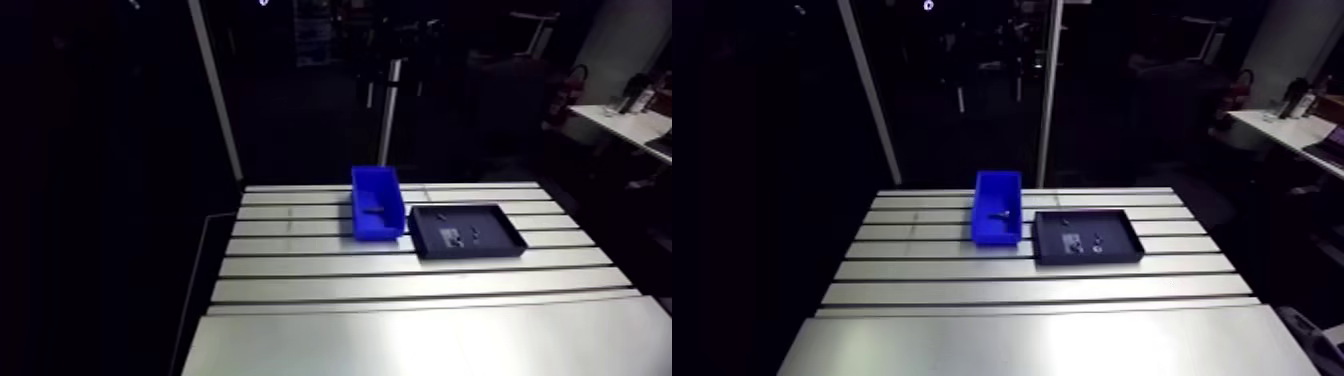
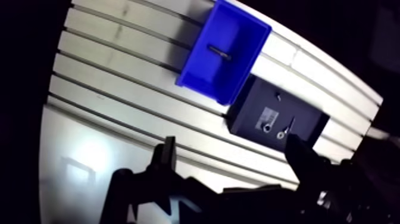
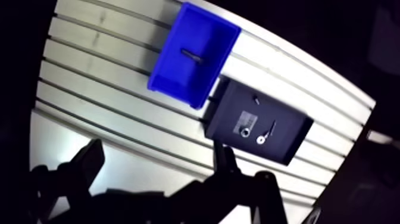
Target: Pick up the M10 bolt from the tray and put it into the blue bin.
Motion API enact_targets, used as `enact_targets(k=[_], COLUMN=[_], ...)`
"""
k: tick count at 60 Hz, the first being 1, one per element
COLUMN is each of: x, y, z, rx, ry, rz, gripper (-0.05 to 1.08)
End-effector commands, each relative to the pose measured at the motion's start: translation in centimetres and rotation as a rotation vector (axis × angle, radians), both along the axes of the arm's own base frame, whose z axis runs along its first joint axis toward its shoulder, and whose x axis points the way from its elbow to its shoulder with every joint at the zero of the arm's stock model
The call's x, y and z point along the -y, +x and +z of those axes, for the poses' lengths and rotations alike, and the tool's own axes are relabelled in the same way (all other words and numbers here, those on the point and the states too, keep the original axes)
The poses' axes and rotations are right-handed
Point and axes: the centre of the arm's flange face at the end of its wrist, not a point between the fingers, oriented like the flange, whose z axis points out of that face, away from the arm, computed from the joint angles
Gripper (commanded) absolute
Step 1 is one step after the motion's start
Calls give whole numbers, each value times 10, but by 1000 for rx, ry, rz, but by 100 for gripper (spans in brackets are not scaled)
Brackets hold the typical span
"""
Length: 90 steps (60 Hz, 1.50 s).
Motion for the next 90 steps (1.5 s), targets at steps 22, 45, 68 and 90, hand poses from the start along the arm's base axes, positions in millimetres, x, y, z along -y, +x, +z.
enact_targets(k=[22, 45, 68, 90], x=[-55, -52, -55, -55], y=[19, 10, -2, -1], z=[58, 69, 75, 71], rx=[49, -6, -30, -19], ry=[34, 22, 19, 20], rz=[-455, -502, -504, -504], gripper=[1, 1, 1, 1])
